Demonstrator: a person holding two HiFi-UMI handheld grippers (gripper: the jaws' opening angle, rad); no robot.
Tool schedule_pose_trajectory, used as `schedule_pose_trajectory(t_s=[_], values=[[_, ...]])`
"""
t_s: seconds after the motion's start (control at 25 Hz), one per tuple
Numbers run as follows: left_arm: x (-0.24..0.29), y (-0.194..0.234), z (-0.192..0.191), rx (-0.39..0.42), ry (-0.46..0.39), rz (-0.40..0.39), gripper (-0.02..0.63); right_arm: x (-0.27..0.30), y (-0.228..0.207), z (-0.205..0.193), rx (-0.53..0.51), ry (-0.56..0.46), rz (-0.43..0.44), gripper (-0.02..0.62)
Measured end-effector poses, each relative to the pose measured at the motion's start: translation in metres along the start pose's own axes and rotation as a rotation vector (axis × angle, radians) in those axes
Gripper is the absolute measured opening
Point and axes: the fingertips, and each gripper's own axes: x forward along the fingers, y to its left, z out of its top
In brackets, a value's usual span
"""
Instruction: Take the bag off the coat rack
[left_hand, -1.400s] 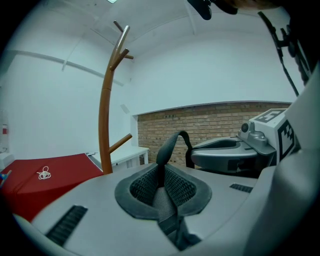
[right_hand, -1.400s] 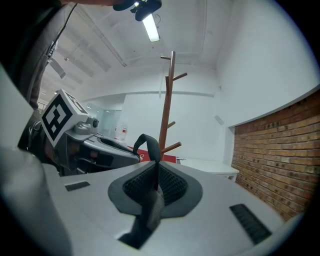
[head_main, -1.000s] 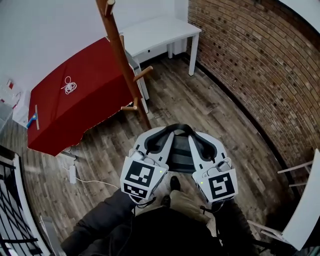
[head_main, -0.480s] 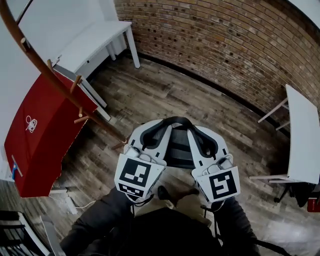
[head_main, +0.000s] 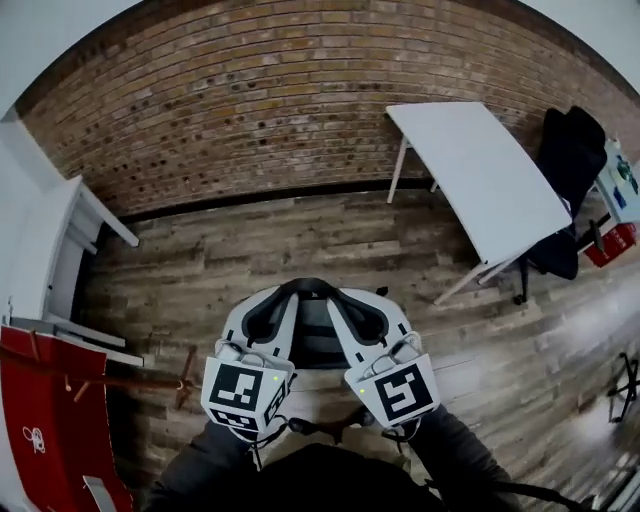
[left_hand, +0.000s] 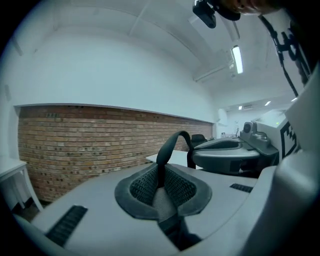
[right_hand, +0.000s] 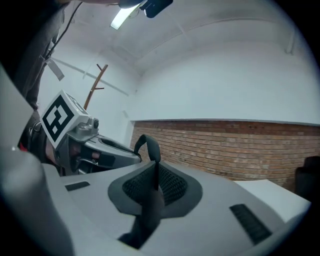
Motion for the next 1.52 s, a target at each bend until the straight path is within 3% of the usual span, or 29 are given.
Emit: schedule_pose_trajectory(t_s=[0.28,0.68,1.0,1.52], values=[[0.086,-0.128,0.037,0.082,-0.019,-0.265,0.046,-0.104,-0.110,-0.018,0.057,0.008,-0.287,0.023],[0.162,-0.275,0.063,0.098,-0.046,-0.460,0.046,-0.226,-0.210,-0.046,0.062,0.065,-0.477,0.023],[0.205,-0.329,0.084,0.124,-0.091,-0.552,0.046,-0.265,-0.265,-0.051,0.053,0.068,-0.581,0.023],[0.283,-0.363,0.122,0.148,-0.107,-0.633,0.046,-0.275,-0.354,-0.055,0.071,0.082,-0.648,0.025]])
